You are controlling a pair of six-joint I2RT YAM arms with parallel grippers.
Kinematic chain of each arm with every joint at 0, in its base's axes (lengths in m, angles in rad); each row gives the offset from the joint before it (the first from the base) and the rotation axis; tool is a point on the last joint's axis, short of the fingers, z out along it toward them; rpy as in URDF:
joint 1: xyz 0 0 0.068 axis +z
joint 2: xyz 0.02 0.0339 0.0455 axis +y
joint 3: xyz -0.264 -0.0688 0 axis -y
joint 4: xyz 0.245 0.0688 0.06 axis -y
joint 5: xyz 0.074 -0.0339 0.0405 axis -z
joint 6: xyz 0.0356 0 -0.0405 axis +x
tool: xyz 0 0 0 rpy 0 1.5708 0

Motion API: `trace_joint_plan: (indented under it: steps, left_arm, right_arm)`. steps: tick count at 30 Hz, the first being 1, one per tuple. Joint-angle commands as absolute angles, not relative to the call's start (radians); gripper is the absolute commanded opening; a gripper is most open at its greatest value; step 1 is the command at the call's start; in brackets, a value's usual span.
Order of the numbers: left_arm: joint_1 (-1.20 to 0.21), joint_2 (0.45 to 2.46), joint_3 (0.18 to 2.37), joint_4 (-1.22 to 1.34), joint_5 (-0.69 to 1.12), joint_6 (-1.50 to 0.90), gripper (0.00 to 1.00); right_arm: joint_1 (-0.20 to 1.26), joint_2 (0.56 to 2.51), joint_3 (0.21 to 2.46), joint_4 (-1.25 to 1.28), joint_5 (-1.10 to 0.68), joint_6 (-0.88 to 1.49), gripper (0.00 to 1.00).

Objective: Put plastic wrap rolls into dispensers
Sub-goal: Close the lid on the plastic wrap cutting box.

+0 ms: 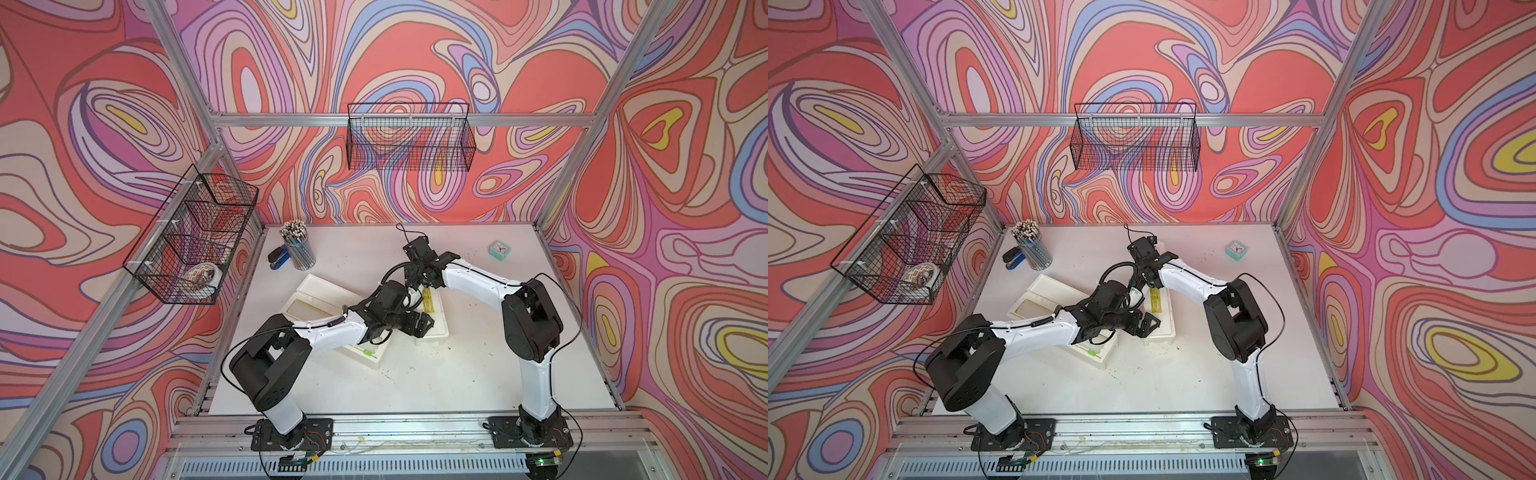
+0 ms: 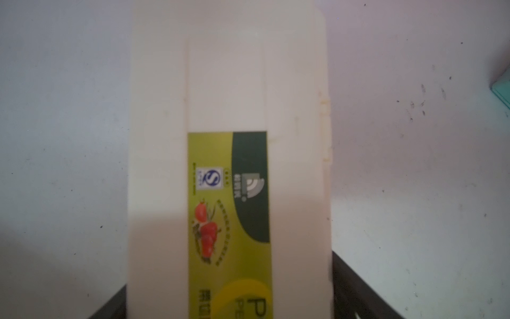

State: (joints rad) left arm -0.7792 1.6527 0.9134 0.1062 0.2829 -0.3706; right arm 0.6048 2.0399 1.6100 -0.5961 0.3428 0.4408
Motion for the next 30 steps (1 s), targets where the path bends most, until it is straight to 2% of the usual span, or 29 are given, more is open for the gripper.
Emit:
trace_joint_plan:
  steps: [1, 9, 13, 30]
  left_arm:
    - [-0.778, 1.647, 0.881, 0.011, 0.266, -0.368, 0.89]
    - [-0.779, 1.702, 0.886, 0.019, 0.325, -0.375, 0.88]
    - [-0.778, 1.718, 0.888, 0.038, 0.381, -0.371, 0.93]
    - [-0.778, 1.749, 0.927, 0.127, 0.504, -0.396, 0.86]
  right_arm:
    - [0.612, 2.011, 1.628, -0.553, 0.342, 0.462, 0.8]
    - [0.612, 2.063, 1.683, -0.597, 0.323, 0.467, 0.8]
    - [0.612, 2.083, 1.714, -0.615, 0.324, 0.468, 0.8]
    - [0.612, 2.131, 1.839, -0.762, 0.329, 0.505, 0.8]
